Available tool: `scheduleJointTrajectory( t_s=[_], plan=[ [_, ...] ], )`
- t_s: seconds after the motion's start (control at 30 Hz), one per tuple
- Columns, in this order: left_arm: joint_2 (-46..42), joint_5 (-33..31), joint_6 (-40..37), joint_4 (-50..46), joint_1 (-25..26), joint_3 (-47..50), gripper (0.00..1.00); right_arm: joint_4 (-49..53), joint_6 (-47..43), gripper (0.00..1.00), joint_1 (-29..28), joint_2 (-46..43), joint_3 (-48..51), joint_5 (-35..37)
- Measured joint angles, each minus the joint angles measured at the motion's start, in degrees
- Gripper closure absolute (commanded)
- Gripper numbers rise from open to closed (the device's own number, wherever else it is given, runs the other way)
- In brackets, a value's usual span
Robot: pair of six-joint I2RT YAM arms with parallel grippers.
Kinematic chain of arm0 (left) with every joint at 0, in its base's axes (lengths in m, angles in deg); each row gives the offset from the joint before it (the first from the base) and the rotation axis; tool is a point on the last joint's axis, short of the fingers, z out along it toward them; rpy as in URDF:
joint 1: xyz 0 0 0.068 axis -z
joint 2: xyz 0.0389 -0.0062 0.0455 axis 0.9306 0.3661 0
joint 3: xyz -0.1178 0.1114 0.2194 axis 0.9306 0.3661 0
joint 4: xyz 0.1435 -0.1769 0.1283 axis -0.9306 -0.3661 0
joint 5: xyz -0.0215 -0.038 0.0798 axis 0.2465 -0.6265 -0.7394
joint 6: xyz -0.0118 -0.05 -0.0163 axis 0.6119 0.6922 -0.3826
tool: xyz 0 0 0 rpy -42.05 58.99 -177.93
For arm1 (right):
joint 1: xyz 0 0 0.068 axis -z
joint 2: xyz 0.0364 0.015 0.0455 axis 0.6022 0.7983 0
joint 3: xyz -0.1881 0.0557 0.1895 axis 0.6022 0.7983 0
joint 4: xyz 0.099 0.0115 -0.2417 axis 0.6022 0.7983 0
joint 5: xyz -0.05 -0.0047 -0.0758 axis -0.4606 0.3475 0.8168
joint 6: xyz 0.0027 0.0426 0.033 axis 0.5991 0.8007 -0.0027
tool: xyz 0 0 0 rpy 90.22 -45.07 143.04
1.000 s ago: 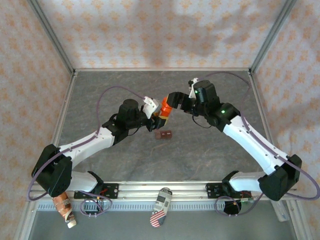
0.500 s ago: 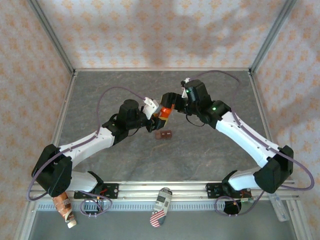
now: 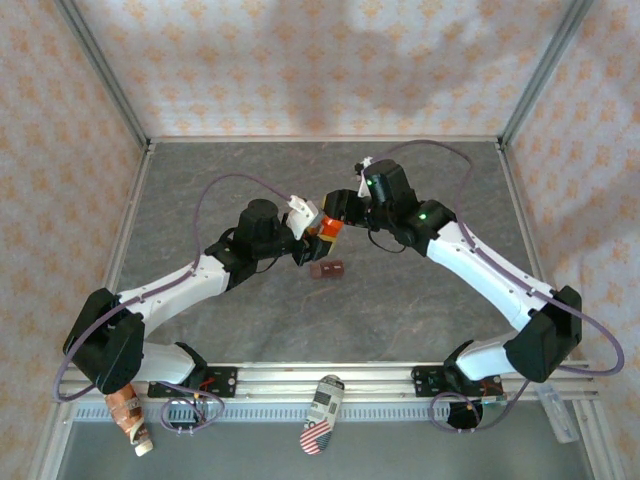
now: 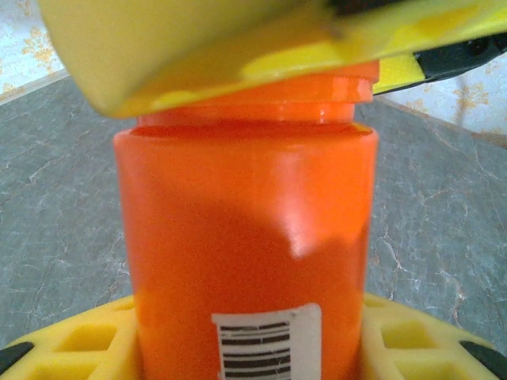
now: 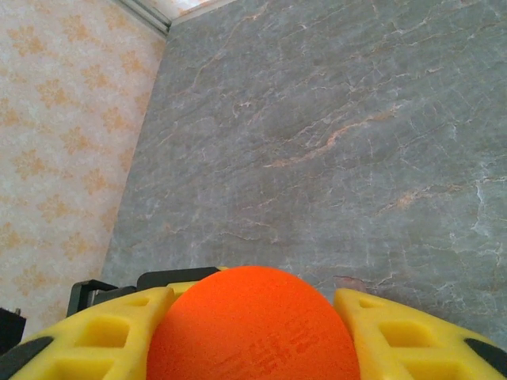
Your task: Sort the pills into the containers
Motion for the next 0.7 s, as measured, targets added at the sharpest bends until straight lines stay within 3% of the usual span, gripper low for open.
scheduleJointTrajectory(
  t_s=[0.13, 0.3, 0.53, 0.57, 0.7],
  plan=[
    [0.0, 1.9, 1.05, 0.66, 0.0, 0.0, 1.0, 0.07, -4.96, 0.58, 0.39, -0.68, 0.0, -1.75],
    [-0.02, 6.73, 5.01, 3.52, -0.13, 0.02, 1.0, -0.22, -17.16, 0.54, 5.03, -2.75, 1.03, -14.08],
    [-0.02, 11.89, 9.81, 7.65, -0.11, 0.81, 1.0, -0.33, -24.5, 0.56, 9.97, -3.26, 1.42, -28.15],
    [-0.02, 12.17, 10.23, 7.93, -0.11, 0.9, 1.0, -0.35, -24.83, 0.53, 10.12, -3.26, 1.4, -28.85],
    [-0.04, 12.39, 10.73, 8.28, -0.17, 0.96, 1.0, -0.42, -25.03, 0.23, 10.58, -3.21, 1.49, -30.05]
  ],
)
